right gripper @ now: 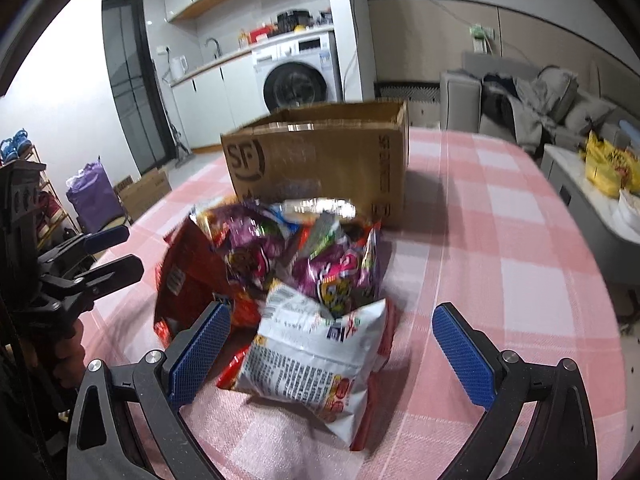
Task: Organize snacks
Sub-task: 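Grasp the red chip bag with the left tool while the right tool grasps the white snack bag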
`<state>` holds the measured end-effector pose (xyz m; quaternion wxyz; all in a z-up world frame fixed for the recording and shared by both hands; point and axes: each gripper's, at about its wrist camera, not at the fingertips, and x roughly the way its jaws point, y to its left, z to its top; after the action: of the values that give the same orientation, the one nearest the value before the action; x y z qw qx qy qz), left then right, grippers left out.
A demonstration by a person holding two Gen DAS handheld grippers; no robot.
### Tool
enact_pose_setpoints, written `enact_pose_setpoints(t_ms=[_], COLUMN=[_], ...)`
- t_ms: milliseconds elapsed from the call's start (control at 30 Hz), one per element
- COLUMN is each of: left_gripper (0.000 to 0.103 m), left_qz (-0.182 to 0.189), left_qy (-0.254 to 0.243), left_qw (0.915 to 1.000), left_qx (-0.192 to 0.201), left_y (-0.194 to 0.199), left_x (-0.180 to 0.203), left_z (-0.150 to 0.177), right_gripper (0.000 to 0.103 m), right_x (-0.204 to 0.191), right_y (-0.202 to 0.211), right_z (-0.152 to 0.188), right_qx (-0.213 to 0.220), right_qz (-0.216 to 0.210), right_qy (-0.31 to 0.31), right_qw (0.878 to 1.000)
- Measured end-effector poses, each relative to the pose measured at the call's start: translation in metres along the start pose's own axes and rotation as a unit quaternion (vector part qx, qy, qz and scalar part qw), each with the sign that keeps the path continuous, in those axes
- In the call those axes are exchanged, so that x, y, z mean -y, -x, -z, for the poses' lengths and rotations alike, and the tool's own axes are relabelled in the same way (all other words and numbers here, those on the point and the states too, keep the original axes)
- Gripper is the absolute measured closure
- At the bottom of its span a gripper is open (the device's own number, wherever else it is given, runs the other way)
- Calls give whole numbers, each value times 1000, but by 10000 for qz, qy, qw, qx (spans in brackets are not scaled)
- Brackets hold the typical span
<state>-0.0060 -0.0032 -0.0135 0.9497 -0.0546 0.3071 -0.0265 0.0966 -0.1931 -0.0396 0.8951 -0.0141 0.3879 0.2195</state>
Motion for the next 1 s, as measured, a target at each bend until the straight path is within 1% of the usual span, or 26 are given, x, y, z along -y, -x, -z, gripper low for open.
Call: enact_pose_setpoints(t_ms=[67,133,200,333,400,433,467,567,633,700,767,800,833,867,1000], left_gripper=[1,1,1,1,1,1,1,4,18,26,30,35,45,48,57], left_qz=[16,193,333,334,345,339,329,386,623,755,824,893,1020,1110,1187], left_qy=[6,131,123,-91,-127,-145,-168,-173,-115,-61,-58,-84,-69,-29,5], left_qw=[9999,9994,9988,9984,9980,9978,9977,9970,9948,9930,9925,9919,9903,9888,9884], left_qx=[-146,-269,-338,-446,-524,-557,-572,-646,-797,-902,-898,-897,-946,-994,-942], left_y=[-5,-8,-11,-19,-26,-29,-33,-42,-51,-57,-61,-62,-65,-66,-70], left_x=[2,2,5,17,22,24,27,30,32,34,36,38,39,39,42], left_z=[1,0,0,1,0,-1,-3,-6,-8,-8,-9,-10,-11,-10,-13], right_gripper=[0,0,0,0,1,3,8,14,18,18,19,19,21,22,25], right_x=[-1,-1,-2,2,4,5,5,7,9,9,11,11,11,10,9], right_y=[-6,-10,-16,-27,-30,-31,-33,-36,-38,-39,-38,-38,-38,-37,-32], right_z=[2,3,4,6,8,8,9,9,10,10,9,9,8,8,10], right_qx=[-134,-197,-300,-616,-662,-688,-715,-748,-746,-750,-770,-778,-781,-783,-806], right_qz=[-40,-38,-83,-262,-315,-324,-344,-420,-505,-526,-538,-548,-578,-594,-642], right_qy=[-32,-35,-55,-253,-318,-331,-333,-388,-405,-384,-386,-380,-391,-400,-396], right_qw=[9999,9998,9995,9974,9968,9966,9963,9956,9951,9950,9948,9947,9945,9944,9939])
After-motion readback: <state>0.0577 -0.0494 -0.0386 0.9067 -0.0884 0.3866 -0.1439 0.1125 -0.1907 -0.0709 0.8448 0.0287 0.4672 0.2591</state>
